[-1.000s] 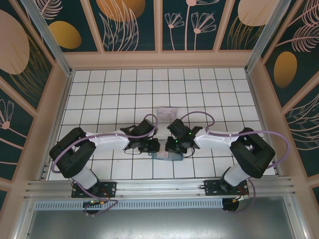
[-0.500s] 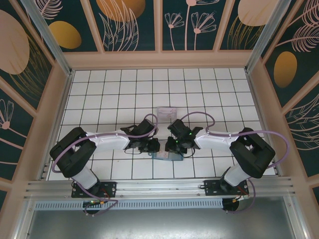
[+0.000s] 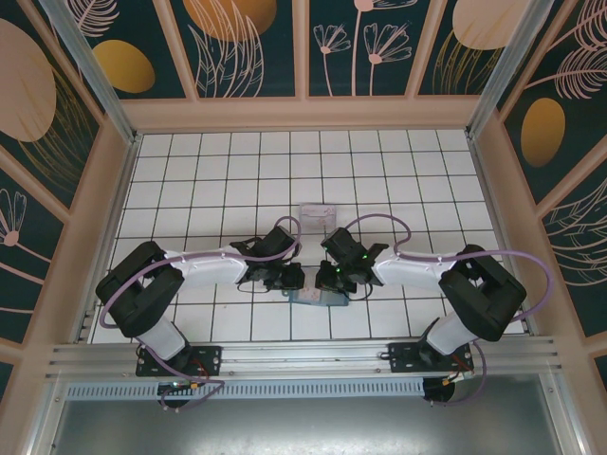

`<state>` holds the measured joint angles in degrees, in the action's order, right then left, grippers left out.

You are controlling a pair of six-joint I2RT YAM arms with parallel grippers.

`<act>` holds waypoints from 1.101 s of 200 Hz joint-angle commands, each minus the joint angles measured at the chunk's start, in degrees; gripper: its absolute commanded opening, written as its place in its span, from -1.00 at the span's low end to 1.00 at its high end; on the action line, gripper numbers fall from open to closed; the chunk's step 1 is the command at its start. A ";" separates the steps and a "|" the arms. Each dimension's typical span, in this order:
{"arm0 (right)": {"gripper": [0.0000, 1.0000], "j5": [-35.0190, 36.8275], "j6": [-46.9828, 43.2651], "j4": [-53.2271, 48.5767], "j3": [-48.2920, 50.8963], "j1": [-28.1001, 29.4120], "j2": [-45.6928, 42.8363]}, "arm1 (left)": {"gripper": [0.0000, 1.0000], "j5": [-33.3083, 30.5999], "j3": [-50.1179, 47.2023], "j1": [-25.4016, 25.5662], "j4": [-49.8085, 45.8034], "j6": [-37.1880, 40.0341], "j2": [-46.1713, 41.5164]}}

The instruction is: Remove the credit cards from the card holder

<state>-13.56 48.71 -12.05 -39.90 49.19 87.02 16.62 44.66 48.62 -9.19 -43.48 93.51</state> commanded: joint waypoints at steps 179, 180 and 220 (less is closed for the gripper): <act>-0.54 -4.52 1.73 8.46 8.94 -3.70 -5.29 | -0.63 -3.17 0.25 -0.15 -6.63 1.65 2.60; -0.54 -4.62 1.78 8.63 9.04 -3.77 -5.33 | -0.63 -3.17 0.25 -0.17 -6.63 1.60 2.58; -0.53 -7.70 2.18 12.58 11.51 -5.15 -5.75 | -0.64 -3.09 0.51 -0.12 -7.08 1.62 2.90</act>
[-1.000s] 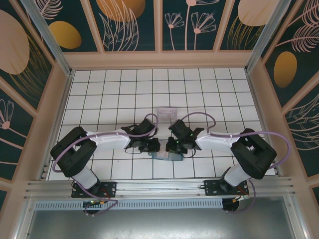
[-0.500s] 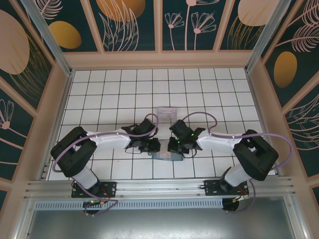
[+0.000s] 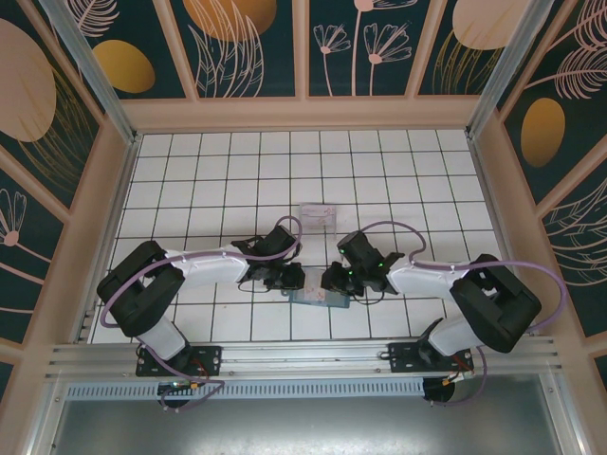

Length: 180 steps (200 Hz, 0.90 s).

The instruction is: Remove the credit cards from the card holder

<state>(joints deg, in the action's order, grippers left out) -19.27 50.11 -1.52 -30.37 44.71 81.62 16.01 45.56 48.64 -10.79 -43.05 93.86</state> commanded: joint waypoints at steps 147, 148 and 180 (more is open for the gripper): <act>-0.54 -6.76 0.05 8.07 3.21 -1.20 1.64 | -0.67 -2.65 1.17 -0.17 -7.80 1.89 4.01; -0.54 -6.75 0.02 8.00 3.21 -1.20 1.71 | -0.67 -2.69 1.19 -0.15 -7.82 1.90 4.03; -0.57 -7.09 -0.27 8.01 3.09 -1.20 3.09 | -0.67 -3.00 1.89 -0.07 -8.61 2.33 4.00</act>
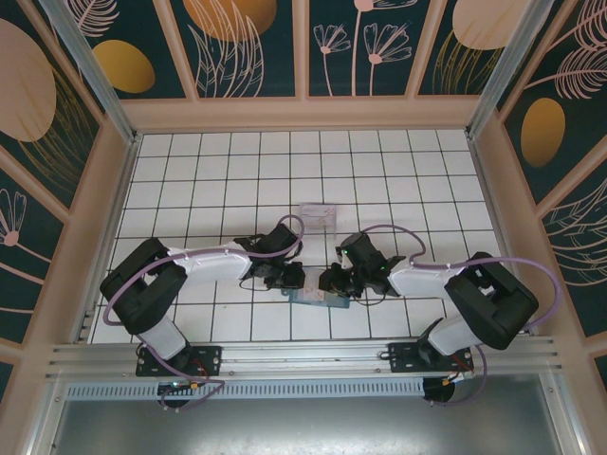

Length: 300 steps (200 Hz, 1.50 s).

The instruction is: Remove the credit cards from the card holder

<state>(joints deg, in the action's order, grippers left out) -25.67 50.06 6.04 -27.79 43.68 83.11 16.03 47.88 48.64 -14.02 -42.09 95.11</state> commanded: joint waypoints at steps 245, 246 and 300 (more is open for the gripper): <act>-0.92 8.78 -15.15 -19.73 -7.44 -5.34 -19.12 | -0.68 -1.06 -6.40 0.58 2.35 -7.07 -5.57; -0.92 8.92 -15.42 -19.87 -7.71 -5.31 -19.08 | -0.68 -1.21 -6.39 0.58 2.30 -7.06 -5.60; -1.00 11.05 -38.25 -25.08 -17.78 -5.75 -15.91 | -0.57 -4.74 -9.11 0.66 7.30 -10.13 -11.25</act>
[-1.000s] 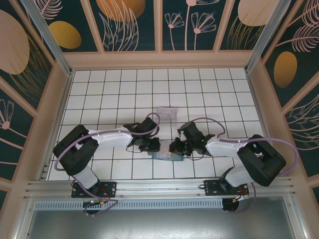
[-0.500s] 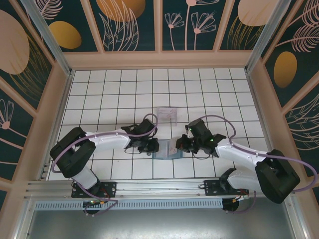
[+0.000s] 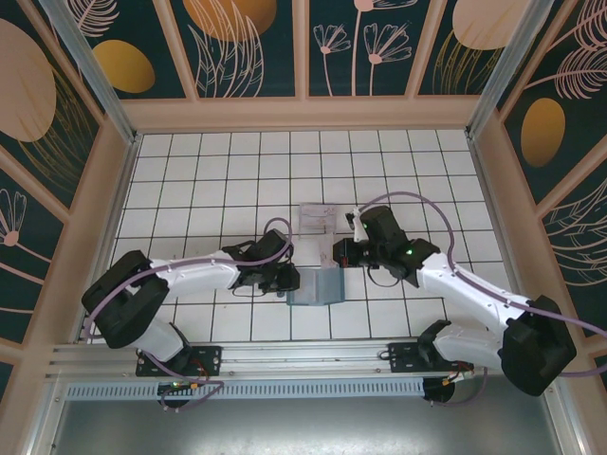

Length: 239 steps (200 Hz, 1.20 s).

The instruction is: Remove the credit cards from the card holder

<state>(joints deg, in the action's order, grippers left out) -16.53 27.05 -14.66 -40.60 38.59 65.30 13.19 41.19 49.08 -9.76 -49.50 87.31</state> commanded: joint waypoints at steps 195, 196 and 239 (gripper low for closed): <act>-1.00 8.18 -84.17 -32.25 -45.78 -3.21 32.28 | -0.50 -0.03 -6.32 0.22 7.89 1.86 -6.60; -1.00 8.23 -84.30 -32.44 -45.92 -3.23 32.40 | -0.50 -0.02 -6.31 0.22 7.90 1.86 -6.57; -1.00 9.56 -86.69 -34.83 -50.72 -3.78 37.20 | -0.50 0.16 -6.52 0.14 8.18 2.20 -6.28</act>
<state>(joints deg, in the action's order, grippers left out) -8.40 -55.72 -45.74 -88.40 35.29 99.88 12.84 35.29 49.08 -2.59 -48.66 81.58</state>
